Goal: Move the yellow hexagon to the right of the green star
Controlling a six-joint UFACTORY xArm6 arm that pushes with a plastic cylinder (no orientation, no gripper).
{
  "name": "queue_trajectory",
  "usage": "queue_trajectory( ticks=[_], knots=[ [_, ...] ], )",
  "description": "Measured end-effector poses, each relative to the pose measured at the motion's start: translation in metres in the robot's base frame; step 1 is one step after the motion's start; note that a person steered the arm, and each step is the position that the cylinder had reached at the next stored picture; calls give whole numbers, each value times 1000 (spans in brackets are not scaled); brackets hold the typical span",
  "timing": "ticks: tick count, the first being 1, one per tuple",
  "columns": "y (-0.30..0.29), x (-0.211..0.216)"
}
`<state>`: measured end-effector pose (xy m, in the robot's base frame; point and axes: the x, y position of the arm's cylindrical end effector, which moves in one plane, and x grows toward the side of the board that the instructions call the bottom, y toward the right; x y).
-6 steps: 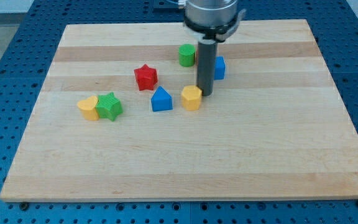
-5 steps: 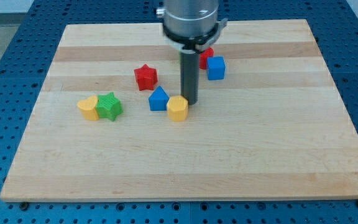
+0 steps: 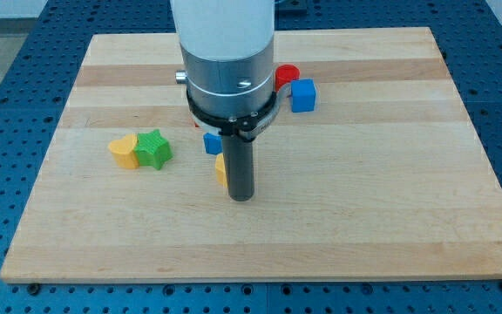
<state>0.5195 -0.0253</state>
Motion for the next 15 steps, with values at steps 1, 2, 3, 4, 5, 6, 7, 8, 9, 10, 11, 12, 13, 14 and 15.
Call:
queue_trajectory(
  ticks=[1,2,3,4,5,6,7,8,9,10,11,12,13,14,15],
  knots=[
    [6,0],
    [14,0],
    [-2,-6],
    [-30,-16],
    [-37,-20],
    [13,-21],
    [7,-36],
    [-36,-36],
    [-73,-36],
    [-81,-36],
    [-79,-37],
    [-40,-37],
    [-10,-49],
    [-11,-61],
    [-27,-61]
  ],
)
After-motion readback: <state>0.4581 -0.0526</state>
